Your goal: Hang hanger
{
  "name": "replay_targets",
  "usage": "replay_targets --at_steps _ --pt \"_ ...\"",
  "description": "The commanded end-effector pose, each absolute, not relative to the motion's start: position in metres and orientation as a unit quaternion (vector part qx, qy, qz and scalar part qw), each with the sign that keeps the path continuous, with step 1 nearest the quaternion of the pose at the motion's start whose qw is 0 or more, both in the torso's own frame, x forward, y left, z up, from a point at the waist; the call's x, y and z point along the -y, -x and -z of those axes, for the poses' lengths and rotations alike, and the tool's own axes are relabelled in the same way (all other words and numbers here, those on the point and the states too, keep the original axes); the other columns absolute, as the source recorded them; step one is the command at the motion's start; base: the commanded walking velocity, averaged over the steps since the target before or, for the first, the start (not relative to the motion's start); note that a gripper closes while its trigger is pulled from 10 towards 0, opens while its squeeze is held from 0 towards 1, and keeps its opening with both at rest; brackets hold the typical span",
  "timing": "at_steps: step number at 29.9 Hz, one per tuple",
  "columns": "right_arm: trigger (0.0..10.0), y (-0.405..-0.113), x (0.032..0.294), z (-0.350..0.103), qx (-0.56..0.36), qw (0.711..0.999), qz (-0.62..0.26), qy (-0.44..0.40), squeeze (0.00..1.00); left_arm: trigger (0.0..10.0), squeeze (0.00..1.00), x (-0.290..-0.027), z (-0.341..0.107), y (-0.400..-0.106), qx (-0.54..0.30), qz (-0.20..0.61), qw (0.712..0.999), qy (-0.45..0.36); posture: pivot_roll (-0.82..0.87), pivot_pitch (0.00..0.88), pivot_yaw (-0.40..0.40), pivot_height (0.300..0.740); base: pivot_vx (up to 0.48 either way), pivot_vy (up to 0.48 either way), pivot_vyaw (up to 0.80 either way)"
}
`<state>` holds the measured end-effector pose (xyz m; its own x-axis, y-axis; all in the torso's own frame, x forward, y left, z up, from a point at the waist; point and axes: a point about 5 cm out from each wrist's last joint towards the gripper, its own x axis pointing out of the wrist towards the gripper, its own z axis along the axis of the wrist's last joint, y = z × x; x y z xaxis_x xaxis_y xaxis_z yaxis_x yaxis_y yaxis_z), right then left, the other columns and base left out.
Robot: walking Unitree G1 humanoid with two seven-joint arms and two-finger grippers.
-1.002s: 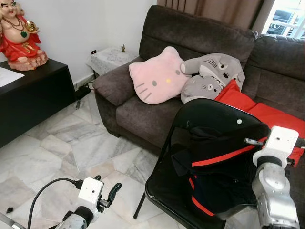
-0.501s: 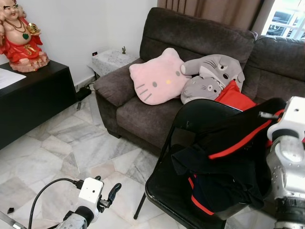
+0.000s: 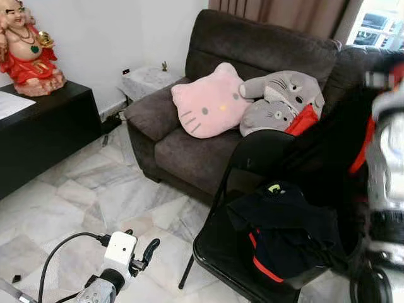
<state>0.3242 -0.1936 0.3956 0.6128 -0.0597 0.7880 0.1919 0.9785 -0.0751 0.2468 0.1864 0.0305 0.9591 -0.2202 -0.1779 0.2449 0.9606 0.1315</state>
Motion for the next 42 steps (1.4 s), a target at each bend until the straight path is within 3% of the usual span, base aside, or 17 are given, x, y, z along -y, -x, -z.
replay_targets --at_steps 1,3,4,7,10,13,15,16,17,42 --pt "0.0 -0.319 0.189 -0.395 0.44 0.894 0.059 0.061 0.0 10.0 0.0 -0.189 -0.027 -0.245 -0.088 0.117 0.986 -0.083 -0.05 0.0 -0.035 0.74 0.0 0.0 0.0" --pt "0.0 -0.316 0.178 -0.361 0.384 0.922 0.049 0.006 0.0 10.0 0.0 -0.19 -0.025 -0.242 -0.09 0.114 0.986 -0.082 -0.04 0.0 -0.042 0.74 0.0 0.0 0.0" --pt "0.0 -0.316 0.178 -0.361 0.384 0.922 0.049 0.006 0.0 10.0 0.0 -0.19 -0.025 -0.242 -0.09 0.114 0.986 -0.082 -0.04 0.0 -0.042 0.74 0.0 0.0 0.0" --pt "0.0 -0.316 0.168 -0.305 0.29 0.956 0.033 0.012 0.0 10.0 0.0 -0.19 -0.024 -0.238 -0.093 0.115 0.986 -0.082 -0.04 0.0 -0.043 0.74 0.0 0.0 0.0" --pt "0.0 -0.31 0.174 -0.237 0.165 0.984 0.06 -0.002 0.0 10.0 0.0 -0.189 -0.022 -0.236 -0.096 0.119 0.985 -0.082 -0.03 0.0 -0.042 0.74 0.0 0.0 0.0" --pt "0.0 -0.298 0.19 -0.186 0.058 0.991 0.11 -0.047 0.0 10.0 0.0 -0.19 -0.022 -0.235 -0.098 0.12 0.985 -0.083 -0.03 0.0 -0.041 0.74 0.0 0.0 0.0" --pt "1.8 -0.292 0.196 -0.167 0.019 0.99 0.127 -0.06 0.0 10.0 0.0 -0.192 -0.021 -0.235 -0.102 0.12 0.984 -0.082 -0.03 0.0 -0.039 0.74 0.0 0.0 0.0" --pt "3.3 -0.29 0.198 -0.162 0.009 0.989 0.131 -0.062 0.0 10.0 0.0 -0.192 -0.02 -0.235 -0.104 0.12 0.984 -0.081 -0.03 0.0 -0.038 0.74 0.0 0.0 0.0" --pt "9.9 -0.289 0.198 -0.157 0.002 0.99 0.129 -0.059 0.0 10.0 0.0 -0.193 -0.018 -0.234 -0.108 0.119 0.984 -0.079 -0.04 0.0 -0.036 0.74 0.0 0.0 0.0" --pt "10.0 -0.287 0.187 -0.153 -0.006 0.991 0.128 -0.049 0.0 10.0 0.0 -0.201 -0.011 -0.224 -0.122 0.089 0.987 -0.063 0.0 0.033 -0.049 0.74 0.0 0.0 0.0"
